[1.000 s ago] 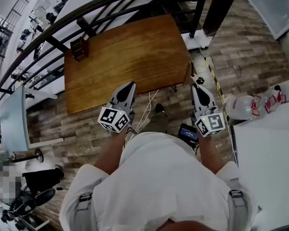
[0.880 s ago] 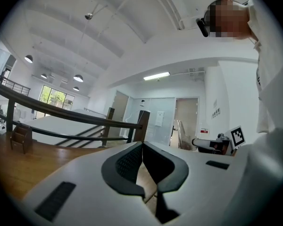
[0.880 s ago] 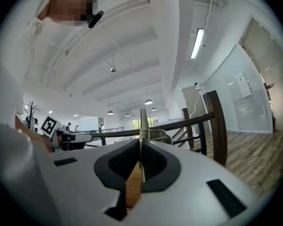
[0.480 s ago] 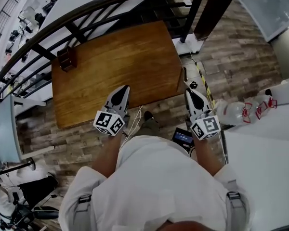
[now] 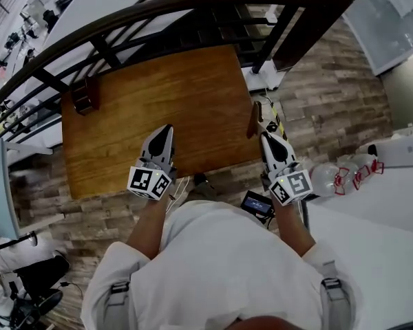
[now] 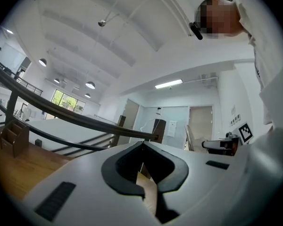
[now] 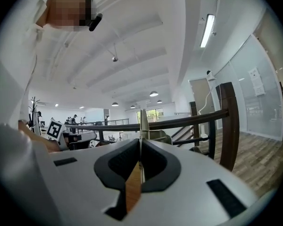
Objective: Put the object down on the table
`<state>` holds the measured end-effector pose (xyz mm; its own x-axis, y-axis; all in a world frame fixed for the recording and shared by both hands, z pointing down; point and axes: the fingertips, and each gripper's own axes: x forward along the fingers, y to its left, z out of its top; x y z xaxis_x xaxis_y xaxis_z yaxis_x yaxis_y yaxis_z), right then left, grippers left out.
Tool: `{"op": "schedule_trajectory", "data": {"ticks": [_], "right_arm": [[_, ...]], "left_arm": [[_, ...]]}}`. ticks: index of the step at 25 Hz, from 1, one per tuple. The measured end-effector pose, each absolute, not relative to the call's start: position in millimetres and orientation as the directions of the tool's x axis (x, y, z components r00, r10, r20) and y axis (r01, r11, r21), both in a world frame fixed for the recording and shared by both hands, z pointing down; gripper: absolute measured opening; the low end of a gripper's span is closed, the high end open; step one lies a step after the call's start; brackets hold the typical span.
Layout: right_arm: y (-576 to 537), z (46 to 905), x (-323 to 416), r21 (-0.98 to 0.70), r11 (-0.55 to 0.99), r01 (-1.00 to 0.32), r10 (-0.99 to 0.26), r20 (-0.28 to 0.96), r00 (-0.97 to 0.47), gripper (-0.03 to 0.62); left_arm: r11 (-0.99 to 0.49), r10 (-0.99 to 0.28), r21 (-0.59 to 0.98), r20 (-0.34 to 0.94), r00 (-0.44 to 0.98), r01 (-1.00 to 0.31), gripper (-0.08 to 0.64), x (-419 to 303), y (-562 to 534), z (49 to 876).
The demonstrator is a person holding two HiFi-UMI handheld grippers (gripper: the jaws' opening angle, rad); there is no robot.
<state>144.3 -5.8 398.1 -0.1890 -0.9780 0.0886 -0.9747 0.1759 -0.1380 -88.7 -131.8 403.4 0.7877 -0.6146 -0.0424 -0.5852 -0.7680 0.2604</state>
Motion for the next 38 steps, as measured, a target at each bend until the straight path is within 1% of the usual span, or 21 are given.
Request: {"op": "schedule_trajectory", "data": {"ticks": [5,9,16,22,26,31,38], "right_arm": [[-49,412,156,-0.156,0.197,-0.968,-0.967,0.131,-0.218,0.025],[-84,415,161,-0.185,0.223,-0.957,-0.959,0.134,-0.249,0.025],[-129,428,191,-0.254,0.232,-0.939,-0.947,0.161,-0.277,0.025],[-175,466,224,-0.365,0.278,-0.888,-0.895,0.238,-0.378,0.025],[-213,493,238,-0.437,0.316,-0.842,-0.847,0.270,-0.457,0.025],[-250,514,248,-0.537,0.323,-0.780,-0.809,0.271,-0.521,0.025],[-298,531,251,-0.640,0.319,-0.699,-0.787,0.233,-0.572,0.025]], "left_arm": [[-0.749,-0.623,0.304,-0.020,0.782,-0.589,0.018,-76,-163,425],[-0.736,-0.630,0.330,-0.017,0.776,-0.591,0.018,-71,-185,438],[-0.707,-0.654,0.344,0.013,0.756,-0.617,0.018,-62,-194,453],[-0.665,-0.701,0.316,0.051,0.712,-0.677,0.018,-53,-203,483],[-0.600,-0.772,0.234,0.082,0.631,-0.765,0.018,-47,-211,486],[-0.518,-0.833,0.190,0.111,0.543,-0.834,0.018,-44,-221,488],[-0.511,-0.841,0.147,0.117,0.528,-0.847,0.018,-26,-238,490]]}}
